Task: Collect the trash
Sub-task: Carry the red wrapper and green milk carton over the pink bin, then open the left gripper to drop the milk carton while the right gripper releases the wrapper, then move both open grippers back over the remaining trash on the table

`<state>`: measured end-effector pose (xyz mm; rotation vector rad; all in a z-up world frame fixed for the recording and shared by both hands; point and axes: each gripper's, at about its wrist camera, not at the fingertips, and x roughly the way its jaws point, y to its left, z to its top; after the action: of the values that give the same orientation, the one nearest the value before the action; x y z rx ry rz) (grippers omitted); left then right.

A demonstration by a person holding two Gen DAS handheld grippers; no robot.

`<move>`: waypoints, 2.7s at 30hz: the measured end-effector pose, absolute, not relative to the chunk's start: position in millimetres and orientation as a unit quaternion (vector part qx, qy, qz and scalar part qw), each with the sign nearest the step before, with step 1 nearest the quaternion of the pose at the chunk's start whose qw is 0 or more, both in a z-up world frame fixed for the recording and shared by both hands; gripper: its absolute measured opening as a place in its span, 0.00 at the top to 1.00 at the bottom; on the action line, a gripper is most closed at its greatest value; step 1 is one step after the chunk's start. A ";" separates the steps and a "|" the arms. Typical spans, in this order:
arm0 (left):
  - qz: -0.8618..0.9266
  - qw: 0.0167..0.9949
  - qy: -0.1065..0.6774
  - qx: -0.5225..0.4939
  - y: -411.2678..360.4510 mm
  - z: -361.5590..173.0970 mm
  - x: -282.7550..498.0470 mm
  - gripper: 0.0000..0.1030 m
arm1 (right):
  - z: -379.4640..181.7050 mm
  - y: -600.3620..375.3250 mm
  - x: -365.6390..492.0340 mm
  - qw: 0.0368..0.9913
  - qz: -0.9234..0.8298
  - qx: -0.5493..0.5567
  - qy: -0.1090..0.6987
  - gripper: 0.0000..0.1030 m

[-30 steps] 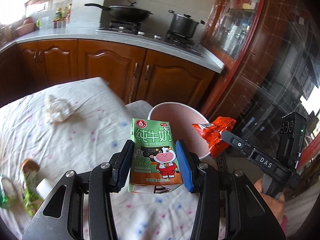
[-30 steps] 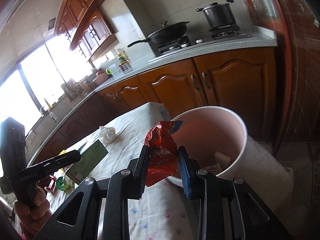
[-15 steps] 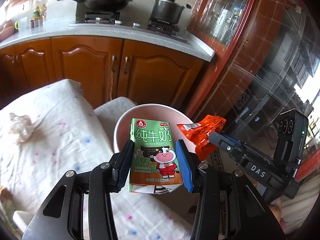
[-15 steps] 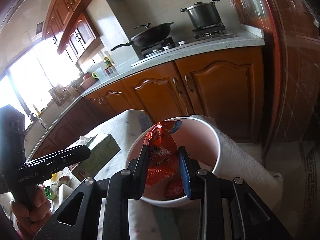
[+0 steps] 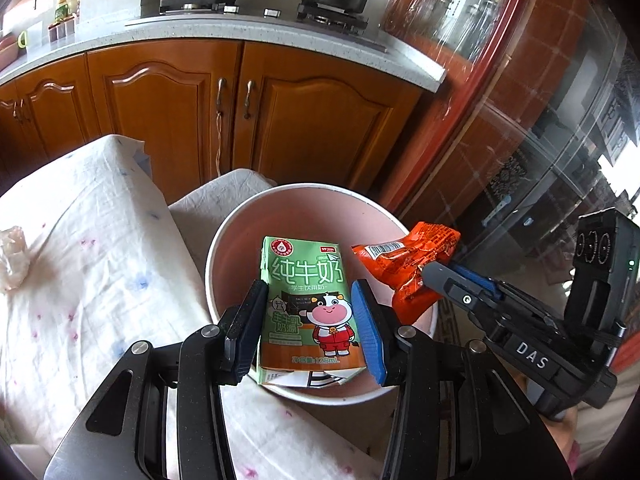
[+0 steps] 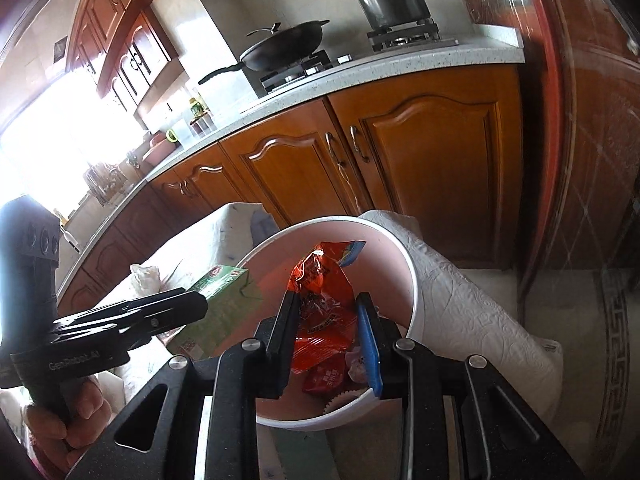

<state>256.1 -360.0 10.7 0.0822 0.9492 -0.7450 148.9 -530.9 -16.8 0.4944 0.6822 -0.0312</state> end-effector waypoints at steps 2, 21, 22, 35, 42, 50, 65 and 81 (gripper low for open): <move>-0.348 0.822 0.449 0.042 -363.2 7.9 258.4 0.59 | -18.0 -531.7 149.6 0.912 -0.016 0.240 0.333 0.71; -0.347 0.808 0.475 0.021 -357.4 -0.5 264.0 0.46 | -22.7 -542.4 152.9 0.903 -0.024 0.269 0.333 0.53; -0.348 0.809 0.474 0.020 -356.2 0.1 262.7 0.46 | -21.6 -542.6 150.9 0.904 -0.025 0.270 0.331 0.52; -0.338 0.823 0.456 -0.009 -310.1 15.9 238.9 0.39 | -14.8 -533.4 132.8 0.906 -0.019 0.282 0.315 0.43; -0.305 0.847 0.434 -0.031 -263.5 24.3 223.0 0.31 | -11.5 -509.5 123.0 0.911 -0.003 0.277 0.306 0.20; -0.274 0.872 0.404 -0.047 -211.2 34.6 200.8 0.29 | -4.3 -472.3 114.9 0.917 0.021 0.263 0.299 0.20; -0.210 0.891 0.392 -0.090 -110.9 33.1 175.5 0.28 | -0.2 -395.1 111.4 0.918 0.090 0.234 0.307 0.19; -0.139 0.897 0.404 -0.110 -30.5 11.7 167.2 0.28 | -1.3 -318.5 120.0 0.911 0.159 0.192 0.328 0.19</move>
<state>167.2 -30.5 11.7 -0.2282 0.8378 -0.2888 120.0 -318.5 -1.3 0.3954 0.6753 0.3276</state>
